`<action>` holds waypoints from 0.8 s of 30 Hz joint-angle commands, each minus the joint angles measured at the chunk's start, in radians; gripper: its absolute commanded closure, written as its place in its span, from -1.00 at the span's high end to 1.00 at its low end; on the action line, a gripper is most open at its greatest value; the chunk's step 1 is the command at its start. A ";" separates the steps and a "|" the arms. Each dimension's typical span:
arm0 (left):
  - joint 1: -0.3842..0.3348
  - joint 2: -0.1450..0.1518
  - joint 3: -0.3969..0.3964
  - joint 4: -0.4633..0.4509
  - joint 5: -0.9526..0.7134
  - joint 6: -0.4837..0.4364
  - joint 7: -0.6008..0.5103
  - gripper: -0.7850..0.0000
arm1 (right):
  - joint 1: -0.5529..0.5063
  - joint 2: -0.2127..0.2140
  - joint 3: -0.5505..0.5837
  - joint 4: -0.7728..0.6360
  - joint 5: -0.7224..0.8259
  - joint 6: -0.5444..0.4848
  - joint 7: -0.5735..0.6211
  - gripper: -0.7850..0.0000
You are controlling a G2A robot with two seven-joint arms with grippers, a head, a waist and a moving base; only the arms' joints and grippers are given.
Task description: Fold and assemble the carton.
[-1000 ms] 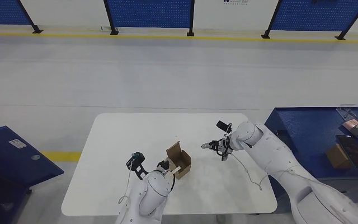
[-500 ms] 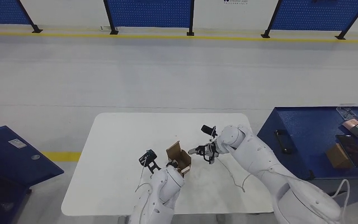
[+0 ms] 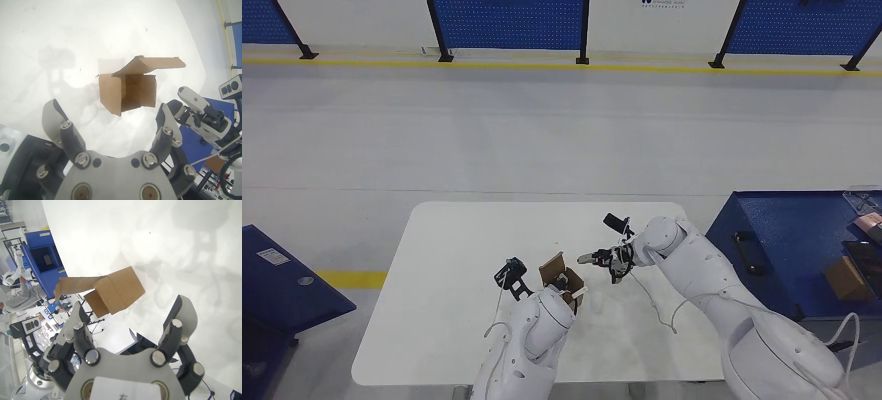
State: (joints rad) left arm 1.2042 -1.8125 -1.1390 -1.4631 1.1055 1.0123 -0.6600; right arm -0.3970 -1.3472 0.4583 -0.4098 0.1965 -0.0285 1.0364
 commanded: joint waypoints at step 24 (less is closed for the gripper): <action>0.073 0.033 -0.087 -0.075 0.000 -0.056 -0.055 1.00 | -0.019 0.005 -0.001 -0.030 -0.098 0.099 -0.105 1.00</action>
State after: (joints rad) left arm 1.2653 -1.7838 -1.2228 -1.5314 1.0955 0.9610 -0.7045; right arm -0.4134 -1.3421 0.4587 -0.4341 0.1112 0.0546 0.9394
